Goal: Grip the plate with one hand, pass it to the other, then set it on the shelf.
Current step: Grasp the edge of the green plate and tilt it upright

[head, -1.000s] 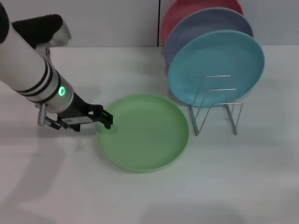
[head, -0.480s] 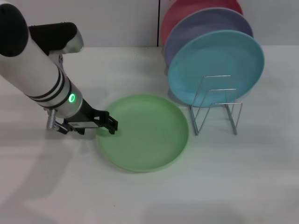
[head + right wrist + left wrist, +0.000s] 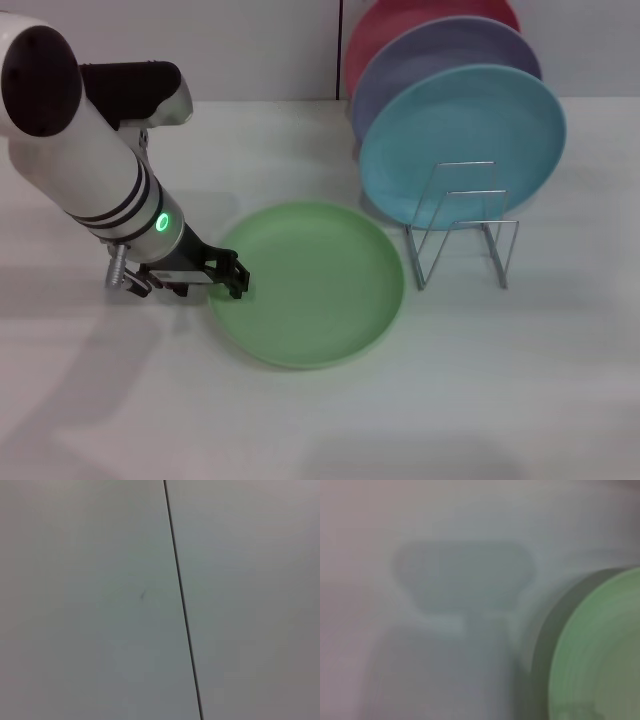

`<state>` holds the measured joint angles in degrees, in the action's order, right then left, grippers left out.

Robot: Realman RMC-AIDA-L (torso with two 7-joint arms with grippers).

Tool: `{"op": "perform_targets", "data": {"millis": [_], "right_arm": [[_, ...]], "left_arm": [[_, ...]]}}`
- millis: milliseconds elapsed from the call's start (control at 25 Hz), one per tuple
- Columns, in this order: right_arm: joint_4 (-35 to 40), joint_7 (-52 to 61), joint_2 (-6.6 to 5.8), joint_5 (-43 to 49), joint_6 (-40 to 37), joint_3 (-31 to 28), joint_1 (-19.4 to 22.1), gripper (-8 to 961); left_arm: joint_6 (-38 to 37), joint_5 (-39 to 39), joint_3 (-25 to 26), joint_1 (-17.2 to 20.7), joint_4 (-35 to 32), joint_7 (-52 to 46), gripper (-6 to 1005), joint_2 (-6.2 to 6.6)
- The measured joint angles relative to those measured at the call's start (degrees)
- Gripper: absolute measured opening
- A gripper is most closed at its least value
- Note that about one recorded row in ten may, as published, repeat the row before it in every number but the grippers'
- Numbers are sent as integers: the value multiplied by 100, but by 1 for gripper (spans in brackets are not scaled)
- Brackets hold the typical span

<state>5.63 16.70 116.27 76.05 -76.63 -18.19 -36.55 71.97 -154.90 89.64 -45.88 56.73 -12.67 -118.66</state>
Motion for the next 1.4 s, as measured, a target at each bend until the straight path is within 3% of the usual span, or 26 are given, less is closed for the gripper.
{"op": "perform_targets", "data": {"millis": [480, 600, 1000, 1400], "right_arm": [[-1, 7, 35, -3, -37, 0, 39, 544], [-1, 13, 36, -4, -45, 0, 50, 544], [-1, 145, 44, -3, -53, 0, 73, 544], [0, 150, 44, -3, -61, 0, 81, 544]], "left_arm": [[-8, -18, -129, 0, -21, 33, 584, 1], [-8, -18, -157, 0, -21, 38, 465, 0], [18, -20, -158, 0, 8, 45, 293, 4], [37, 5, -158, 33, 34, 45, 216, 10]]}}
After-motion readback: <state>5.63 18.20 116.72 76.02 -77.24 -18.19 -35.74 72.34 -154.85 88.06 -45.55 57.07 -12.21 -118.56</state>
